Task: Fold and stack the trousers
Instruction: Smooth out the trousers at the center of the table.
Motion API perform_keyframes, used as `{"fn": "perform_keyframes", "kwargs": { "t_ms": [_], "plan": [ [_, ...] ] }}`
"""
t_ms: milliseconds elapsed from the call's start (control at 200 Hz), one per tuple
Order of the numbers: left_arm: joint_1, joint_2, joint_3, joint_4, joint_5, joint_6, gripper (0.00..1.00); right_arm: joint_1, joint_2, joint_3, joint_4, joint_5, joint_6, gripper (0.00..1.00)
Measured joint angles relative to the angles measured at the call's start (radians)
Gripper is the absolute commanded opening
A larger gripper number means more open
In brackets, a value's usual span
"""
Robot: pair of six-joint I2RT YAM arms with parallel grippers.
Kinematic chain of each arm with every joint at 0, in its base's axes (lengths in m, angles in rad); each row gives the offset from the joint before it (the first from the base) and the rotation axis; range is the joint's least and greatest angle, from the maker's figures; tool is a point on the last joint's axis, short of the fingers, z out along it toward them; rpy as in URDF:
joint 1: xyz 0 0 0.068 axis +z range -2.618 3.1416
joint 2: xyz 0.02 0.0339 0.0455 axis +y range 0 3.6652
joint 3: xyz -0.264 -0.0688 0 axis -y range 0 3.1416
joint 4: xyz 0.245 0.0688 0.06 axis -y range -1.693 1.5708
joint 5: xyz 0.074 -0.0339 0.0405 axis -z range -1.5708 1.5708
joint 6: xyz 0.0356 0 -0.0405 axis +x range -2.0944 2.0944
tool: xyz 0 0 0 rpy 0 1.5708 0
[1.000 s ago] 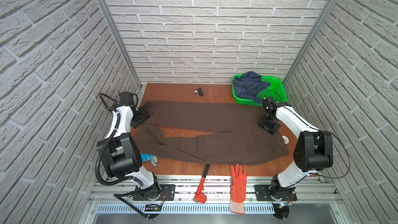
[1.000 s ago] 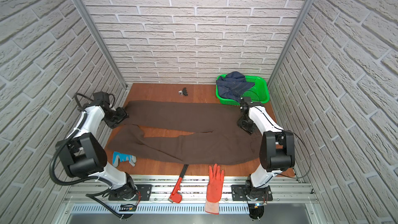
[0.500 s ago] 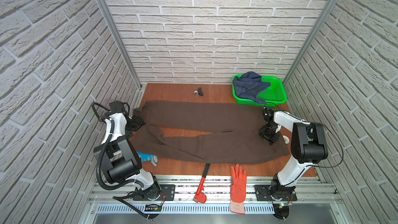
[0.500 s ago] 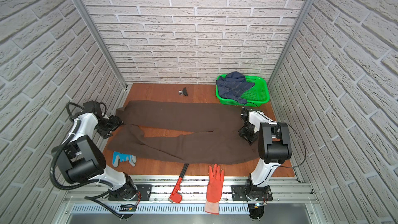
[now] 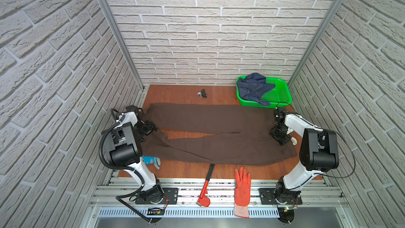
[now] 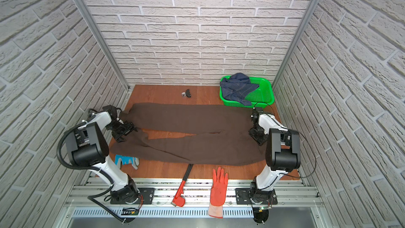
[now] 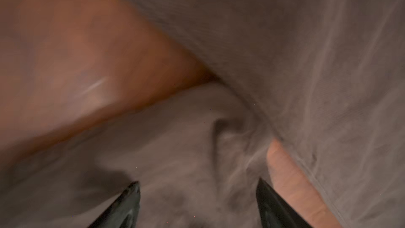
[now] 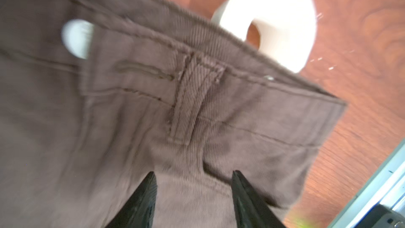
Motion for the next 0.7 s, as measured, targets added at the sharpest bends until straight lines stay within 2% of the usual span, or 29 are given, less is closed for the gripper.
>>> {"fn": "perform_keyframes", "kwargs": {
  "t_ms": [100,265,490,700],
  "plan": [
    [-0.048,0.049,0.058,0.001,-0.014,-0.003,0.71,0.056,-0.04,0.019,-0.015,-0.005,-0.009,0.56],
    [-0.073,0.107,0.092,0.014,-0.028,-0.008,0.51,0.137,-0.034,0.045,-0.007,-0.035,-0.022,0.51],
    [-0.024,0.113,0.089,-0.005,-0.057,0.014,0.0,0.138,0.077,0.035,0.033,-0.05,-0.026,0.39],
    [0.058,0.109,0.089,-0.044,-0.092,0.036,0.0,0.11,0.108,0.019,0.06,-0.058,-0.022,0.37]
  ]
}}
